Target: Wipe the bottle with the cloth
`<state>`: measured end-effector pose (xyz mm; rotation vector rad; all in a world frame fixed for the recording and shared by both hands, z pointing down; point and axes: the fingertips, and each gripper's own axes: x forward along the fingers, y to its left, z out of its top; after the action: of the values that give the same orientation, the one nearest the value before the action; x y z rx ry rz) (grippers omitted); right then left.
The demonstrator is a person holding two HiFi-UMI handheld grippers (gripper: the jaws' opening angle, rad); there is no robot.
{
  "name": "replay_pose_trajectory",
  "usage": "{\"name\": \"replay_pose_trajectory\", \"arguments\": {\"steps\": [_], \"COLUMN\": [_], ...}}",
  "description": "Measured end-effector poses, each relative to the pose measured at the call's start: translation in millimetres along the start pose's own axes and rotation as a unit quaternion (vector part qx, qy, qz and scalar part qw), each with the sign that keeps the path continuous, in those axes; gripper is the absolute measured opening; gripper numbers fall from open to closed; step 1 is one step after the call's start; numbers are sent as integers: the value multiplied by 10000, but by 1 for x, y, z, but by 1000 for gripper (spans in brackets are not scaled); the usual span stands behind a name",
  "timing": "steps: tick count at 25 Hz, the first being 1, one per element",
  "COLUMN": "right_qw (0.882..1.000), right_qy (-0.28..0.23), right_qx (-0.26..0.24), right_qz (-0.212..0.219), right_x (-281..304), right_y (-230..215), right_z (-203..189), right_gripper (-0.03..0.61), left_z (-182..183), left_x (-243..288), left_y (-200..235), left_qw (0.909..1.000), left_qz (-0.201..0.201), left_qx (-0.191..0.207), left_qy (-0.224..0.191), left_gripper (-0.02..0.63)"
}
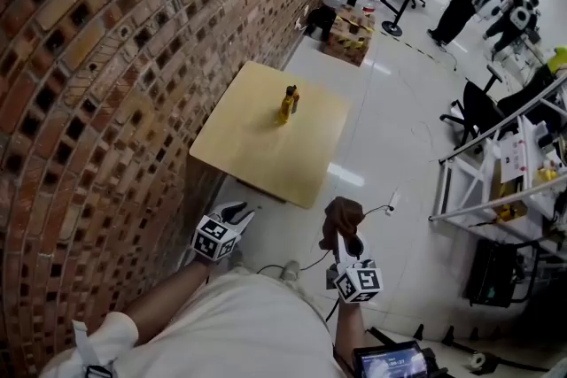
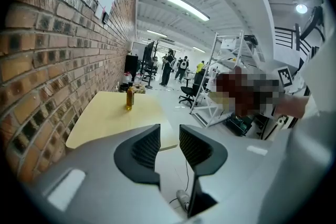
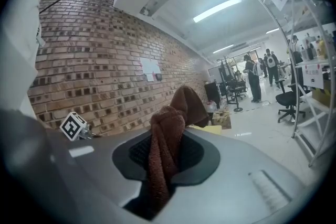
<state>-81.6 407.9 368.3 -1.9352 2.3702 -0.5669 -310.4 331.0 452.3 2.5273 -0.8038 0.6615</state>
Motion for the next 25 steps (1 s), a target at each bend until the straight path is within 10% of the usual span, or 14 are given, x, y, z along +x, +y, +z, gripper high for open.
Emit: {"name": "replay_pose_trajectory", "arguments": {"steps": [25], "right_qw": [9996], "right_qy": [-60], "right_qx": [140], "right_qz": [-246], "right_x": [0], "right_y": [-10], "right_z": [-7], "right_gripper": [69], "left_z": [15], "left_x": [41], "left_y": [-20], "left_qw": [9977], "left_qz": [-547], "left_qx": [380], "left_qy": [156], "left_gripper": [124]}}
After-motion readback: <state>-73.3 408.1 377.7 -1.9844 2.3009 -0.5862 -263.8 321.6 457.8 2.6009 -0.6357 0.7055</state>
